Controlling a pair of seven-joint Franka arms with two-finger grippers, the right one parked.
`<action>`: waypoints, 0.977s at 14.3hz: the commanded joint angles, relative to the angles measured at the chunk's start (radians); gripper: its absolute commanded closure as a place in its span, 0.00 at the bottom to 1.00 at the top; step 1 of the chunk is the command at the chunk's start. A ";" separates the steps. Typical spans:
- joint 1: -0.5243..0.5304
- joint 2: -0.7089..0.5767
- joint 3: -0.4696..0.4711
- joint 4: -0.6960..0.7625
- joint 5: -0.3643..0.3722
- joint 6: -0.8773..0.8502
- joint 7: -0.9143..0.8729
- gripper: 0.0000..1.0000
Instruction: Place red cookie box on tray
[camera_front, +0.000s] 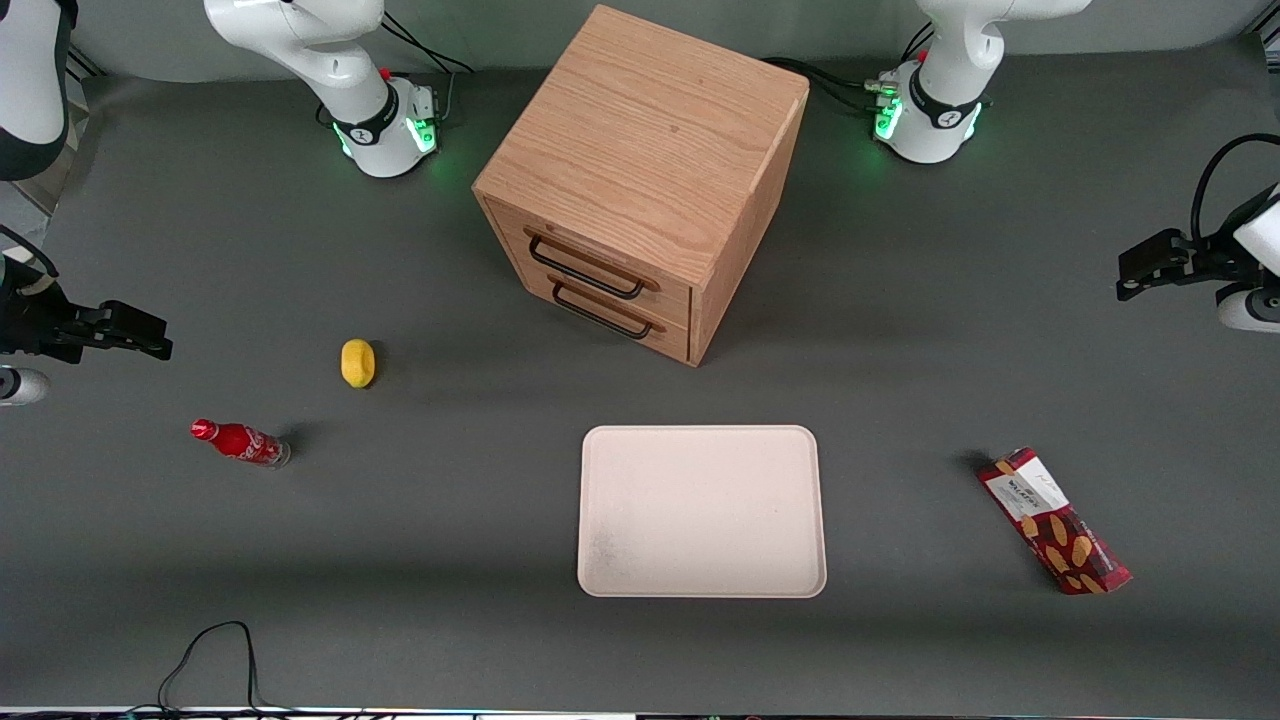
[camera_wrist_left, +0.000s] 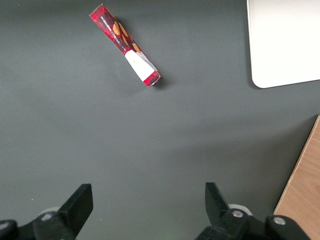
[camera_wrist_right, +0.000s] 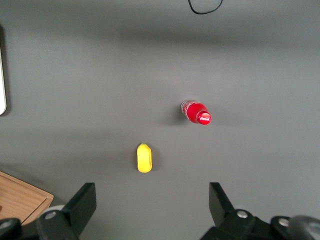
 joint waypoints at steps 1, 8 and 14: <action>0.016 -0.026 -0.010 -0.025 -0.002 -0.008 0.025 0.00; 0.020 0.126 0.004 -0.017 -0.003 0.164 0.004 0.00; 0.013 0.433 0.033 0.072 -0.006 0.527 -0.257 0.00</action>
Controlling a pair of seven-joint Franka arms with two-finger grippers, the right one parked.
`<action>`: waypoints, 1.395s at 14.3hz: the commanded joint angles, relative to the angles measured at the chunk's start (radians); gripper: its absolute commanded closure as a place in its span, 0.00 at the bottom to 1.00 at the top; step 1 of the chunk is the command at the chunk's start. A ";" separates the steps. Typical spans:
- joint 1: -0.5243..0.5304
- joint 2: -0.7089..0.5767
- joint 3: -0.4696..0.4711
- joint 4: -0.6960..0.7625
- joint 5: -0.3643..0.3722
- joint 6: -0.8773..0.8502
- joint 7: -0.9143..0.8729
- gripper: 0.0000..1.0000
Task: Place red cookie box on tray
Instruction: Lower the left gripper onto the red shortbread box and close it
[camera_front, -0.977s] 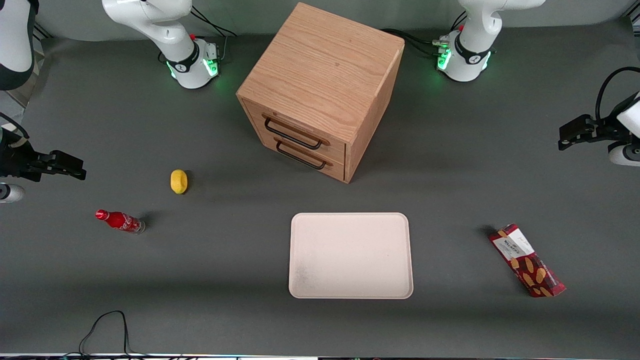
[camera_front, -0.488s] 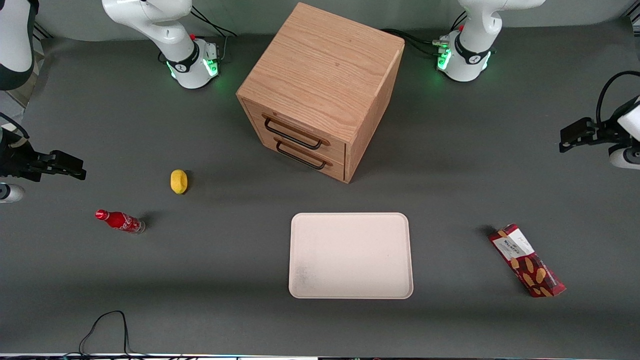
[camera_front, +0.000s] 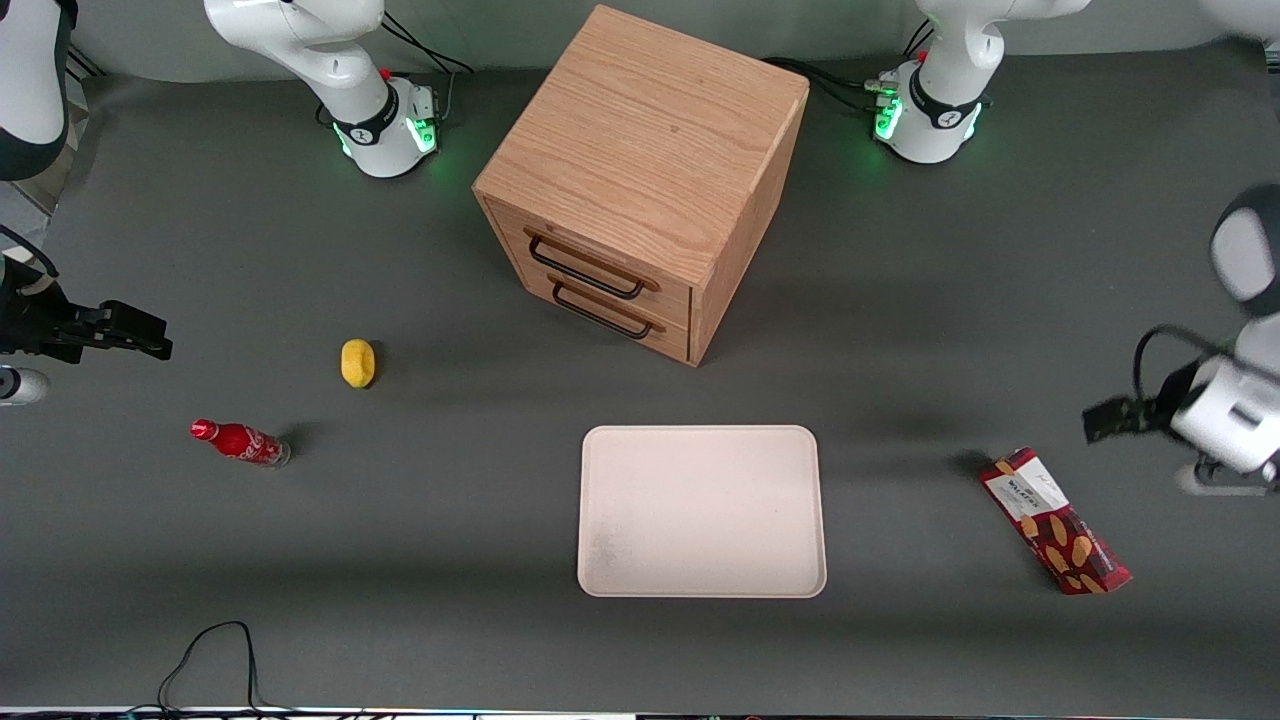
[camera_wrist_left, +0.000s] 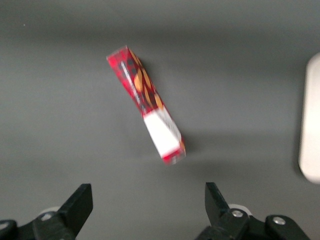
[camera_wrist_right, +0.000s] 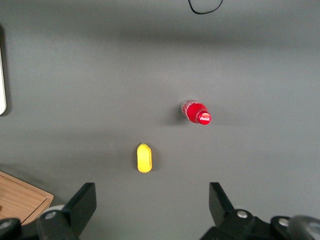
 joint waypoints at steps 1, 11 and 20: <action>-0.002 0.145 0.009 0.080 -0.003 0.127 -0.130 0.00; 0.018 0.345 0.046 0.064 -0.164 0.318 -0.250 0.96; 0.015 0.275 0.044 0.087 -0.106 0.203 -0.147 1.00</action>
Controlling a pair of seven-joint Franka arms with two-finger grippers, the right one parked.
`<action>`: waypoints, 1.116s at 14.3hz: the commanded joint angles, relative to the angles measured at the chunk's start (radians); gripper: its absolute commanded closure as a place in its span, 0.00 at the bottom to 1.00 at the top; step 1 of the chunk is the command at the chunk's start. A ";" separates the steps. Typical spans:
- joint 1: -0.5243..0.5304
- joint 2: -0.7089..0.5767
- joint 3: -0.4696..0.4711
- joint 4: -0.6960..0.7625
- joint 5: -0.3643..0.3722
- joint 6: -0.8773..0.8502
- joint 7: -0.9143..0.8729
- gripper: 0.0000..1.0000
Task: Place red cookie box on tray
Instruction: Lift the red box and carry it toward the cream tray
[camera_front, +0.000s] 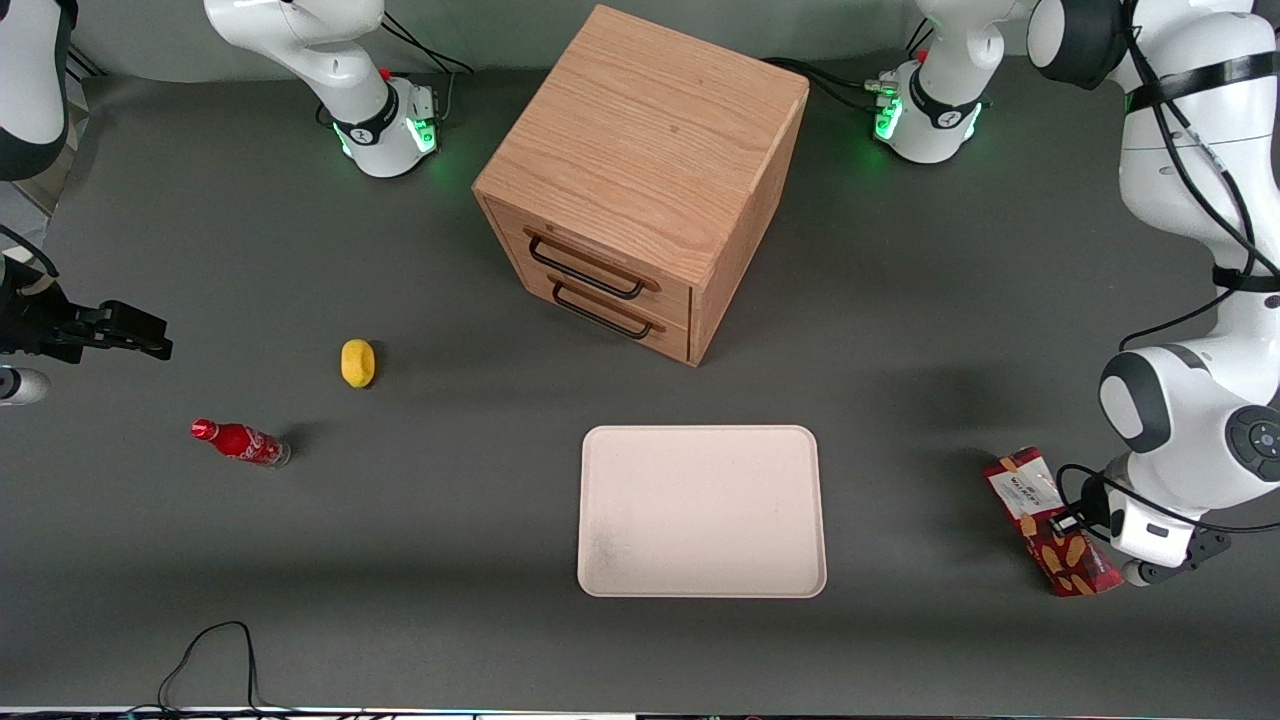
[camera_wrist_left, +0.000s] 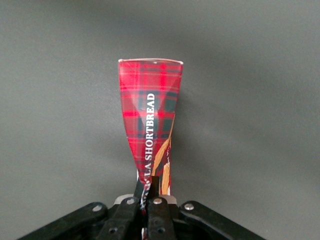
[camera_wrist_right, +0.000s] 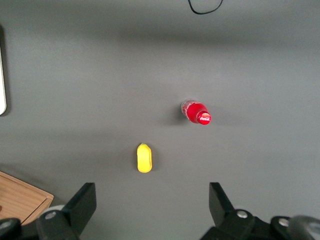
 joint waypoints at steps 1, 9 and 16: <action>-0.011 -0.106 0.003 0.043 0.050 -0.159 0.079 1.00; -0.112 -0.176 -0.135 0.390 0.094 -0.631 0.130 1.00; -0.249 -0.067 -0.293 0.334 0.256 -0.428 -0.071 1.00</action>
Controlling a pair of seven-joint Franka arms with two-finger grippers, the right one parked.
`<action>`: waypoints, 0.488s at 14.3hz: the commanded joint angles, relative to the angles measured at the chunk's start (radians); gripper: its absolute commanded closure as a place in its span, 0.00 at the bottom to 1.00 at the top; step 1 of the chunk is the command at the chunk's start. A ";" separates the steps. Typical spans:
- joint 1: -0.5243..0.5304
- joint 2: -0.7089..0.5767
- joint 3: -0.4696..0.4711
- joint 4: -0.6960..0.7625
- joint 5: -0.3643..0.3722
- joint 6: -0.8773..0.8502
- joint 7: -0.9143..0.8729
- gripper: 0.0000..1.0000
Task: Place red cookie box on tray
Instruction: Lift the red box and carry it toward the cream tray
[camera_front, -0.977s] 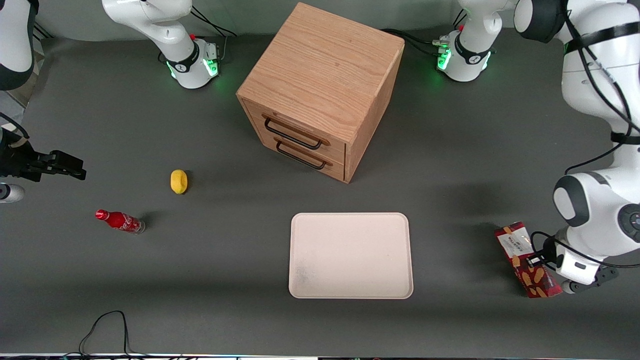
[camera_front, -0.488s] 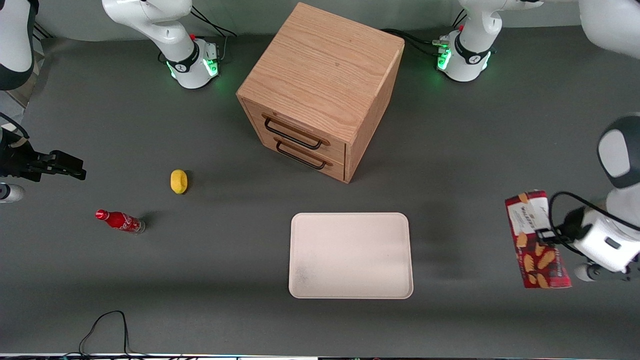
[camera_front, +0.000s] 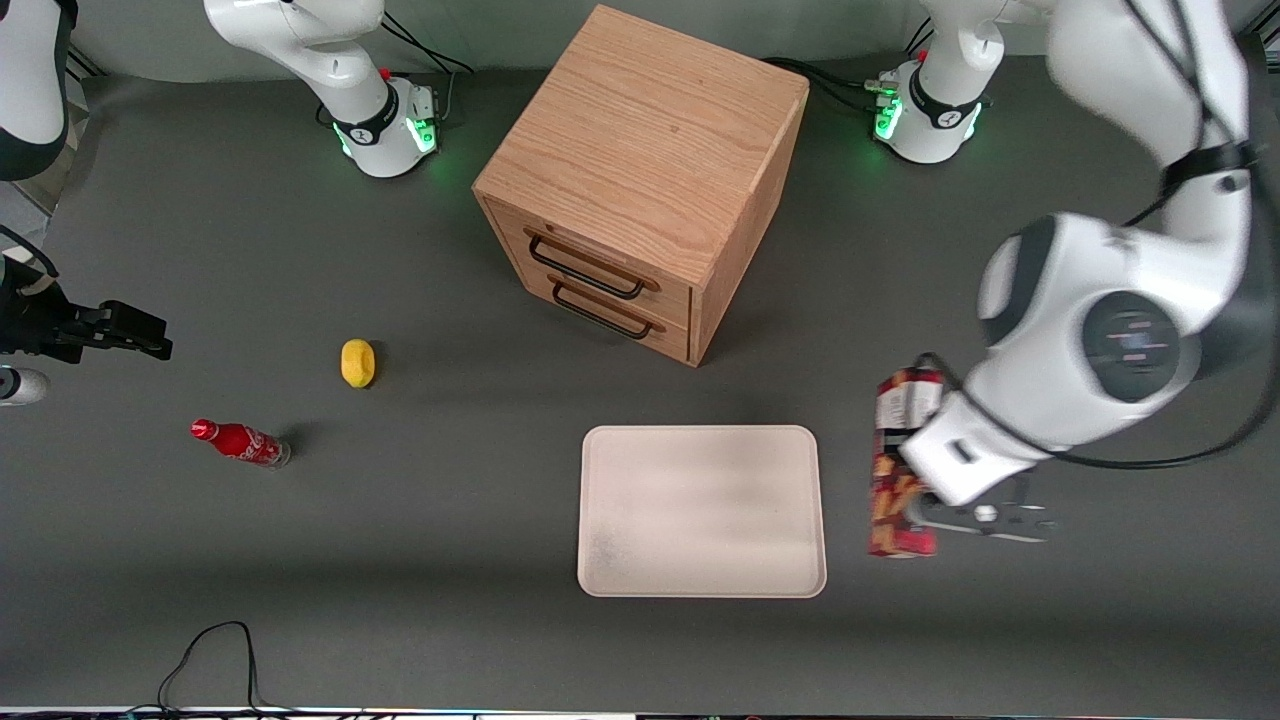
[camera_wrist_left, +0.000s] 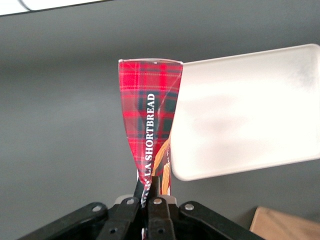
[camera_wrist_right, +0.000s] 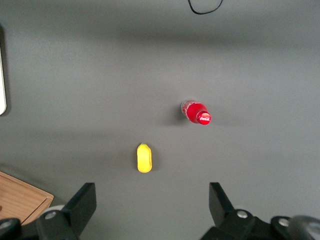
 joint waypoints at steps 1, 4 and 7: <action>-0.026 0.057 -0.044 -0.047 0.103 0.131 -0.085 1.00; -0.028 0.091 -0.046 -0.137 0.111 0.271 -0.173 1.00; -0.028 0.133 -0.046 -0.191 0.113 0.375 -0.202 1.00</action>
